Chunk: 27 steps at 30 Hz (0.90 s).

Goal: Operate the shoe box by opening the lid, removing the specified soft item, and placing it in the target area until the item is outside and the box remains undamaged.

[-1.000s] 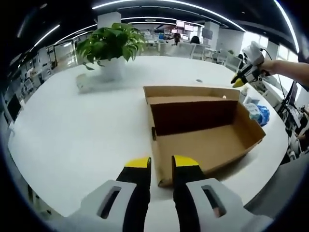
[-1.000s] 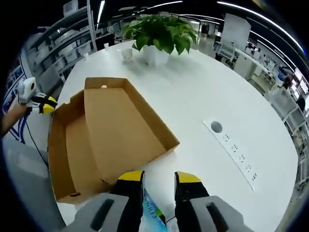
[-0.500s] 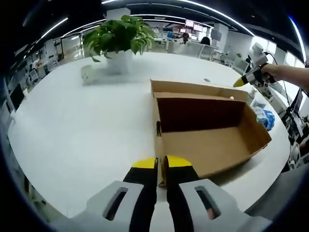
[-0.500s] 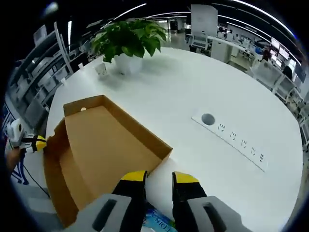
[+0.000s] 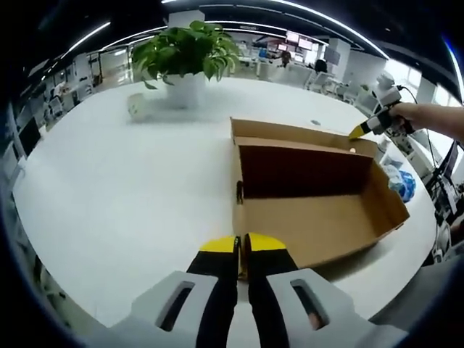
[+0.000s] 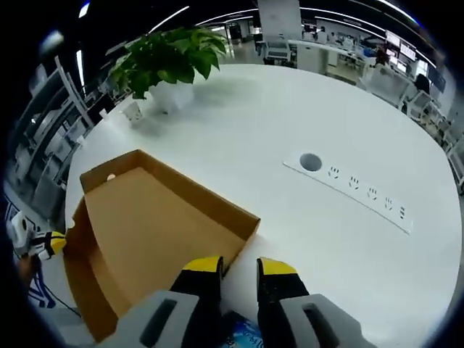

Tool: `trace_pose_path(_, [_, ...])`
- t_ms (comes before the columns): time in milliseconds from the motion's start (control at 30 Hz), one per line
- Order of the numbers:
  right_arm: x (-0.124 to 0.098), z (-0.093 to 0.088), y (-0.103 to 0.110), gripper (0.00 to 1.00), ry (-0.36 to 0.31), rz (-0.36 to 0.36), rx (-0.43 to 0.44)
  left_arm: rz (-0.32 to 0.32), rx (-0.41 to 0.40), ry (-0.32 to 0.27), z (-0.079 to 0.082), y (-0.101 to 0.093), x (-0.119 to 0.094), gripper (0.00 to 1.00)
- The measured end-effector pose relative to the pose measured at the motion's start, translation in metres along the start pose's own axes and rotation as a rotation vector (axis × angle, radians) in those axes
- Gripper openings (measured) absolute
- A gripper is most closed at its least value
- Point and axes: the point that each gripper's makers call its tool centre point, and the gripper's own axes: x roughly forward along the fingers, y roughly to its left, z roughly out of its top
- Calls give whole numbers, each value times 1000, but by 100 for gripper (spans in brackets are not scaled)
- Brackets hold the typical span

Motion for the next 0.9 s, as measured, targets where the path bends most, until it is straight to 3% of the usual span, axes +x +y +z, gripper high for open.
trace_pose_path(267, [11, -1, -1, 10, 7, 18, 138, -11, -5, 6, 0, 2, 1, 0])
trace_pose_path(433, [13, -3, 2, 6, 17, 20, 167, -14, -3, 10, -1, 2, 1, 0])
trace_pose_path(633, [11, -4, 6, 0, 23, -9, 141, -19, -6, 10, -1, 2, 2, 0])
trace_pose_path(900, [3, 3, 6, 0, -1, -45, 69, -22, -9, 7, -1, 1, 2, 0])
